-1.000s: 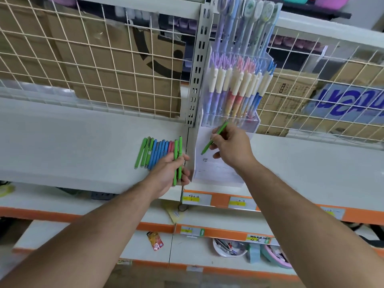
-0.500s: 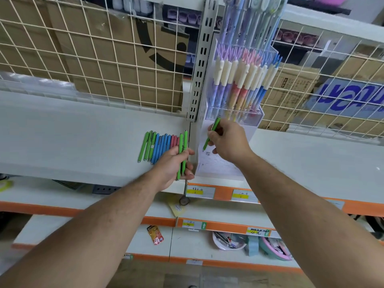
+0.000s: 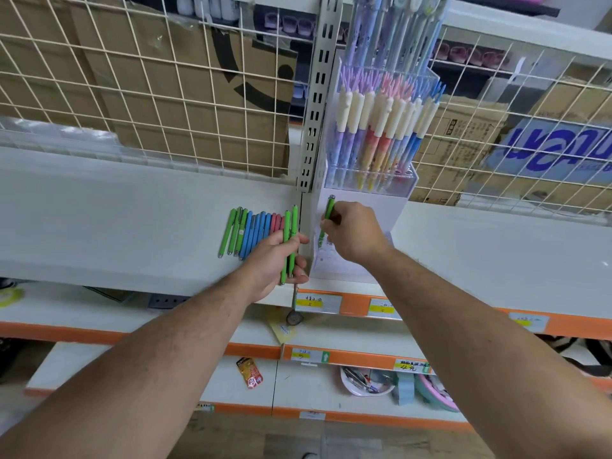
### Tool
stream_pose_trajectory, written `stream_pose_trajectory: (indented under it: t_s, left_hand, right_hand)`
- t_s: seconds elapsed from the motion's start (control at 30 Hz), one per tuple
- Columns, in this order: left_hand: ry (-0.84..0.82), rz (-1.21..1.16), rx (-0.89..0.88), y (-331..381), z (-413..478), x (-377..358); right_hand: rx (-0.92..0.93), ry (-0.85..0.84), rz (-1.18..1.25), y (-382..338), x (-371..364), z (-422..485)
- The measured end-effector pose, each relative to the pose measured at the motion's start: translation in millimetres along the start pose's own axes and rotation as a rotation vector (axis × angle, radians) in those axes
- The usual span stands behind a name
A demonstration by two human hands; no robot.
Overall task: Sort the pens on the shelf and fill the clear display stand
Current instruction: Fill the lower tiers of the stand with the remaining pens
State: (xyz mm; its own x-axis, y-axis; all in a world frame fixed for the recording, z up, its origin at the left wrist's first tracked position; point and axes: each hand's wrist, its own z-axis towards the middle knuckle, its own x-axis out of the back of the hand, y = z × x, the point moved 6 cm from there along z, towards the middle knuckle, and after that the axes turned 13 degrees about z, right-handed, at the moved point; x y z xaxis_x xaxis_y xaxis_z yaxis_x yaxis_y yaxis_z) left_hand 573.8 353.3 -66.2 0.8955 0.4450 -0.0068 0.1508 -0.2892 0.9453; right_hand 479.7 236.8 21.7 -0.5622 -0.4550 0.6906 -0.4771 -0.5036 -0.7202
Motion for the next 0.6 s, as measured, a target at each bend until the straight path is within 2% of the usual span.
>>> stream_pose_trajectory:
  t_s: [0.1, 0.23, 0.43, 0.6]
  left_hand:
    - [-0.002, -0.018, -0.022, 1.4, -1.6, -0.2]
    - [0.009, -0.066, -0.049, 2.1, -2.7, 1.7]
    - [0.021, -0.094, -0.035, 1.3, -3.5, 1.6]
    - [0.028, -0.11, -0.024, 2.4, -5.0, 0.3]
  right_hand:
    - [-0.039, 0.015, 0.022, 2.3, 0.9, -3.7]
    - [-0.088, 0.143, 0.094, 6.1, 7.2, -21.5]
    - [-0.046, 0.031, 0.243, -9.0, -20.8, -38.5]
    - [-0.042, 0.049, 0.256, -17.8, -29.2, -34.8]
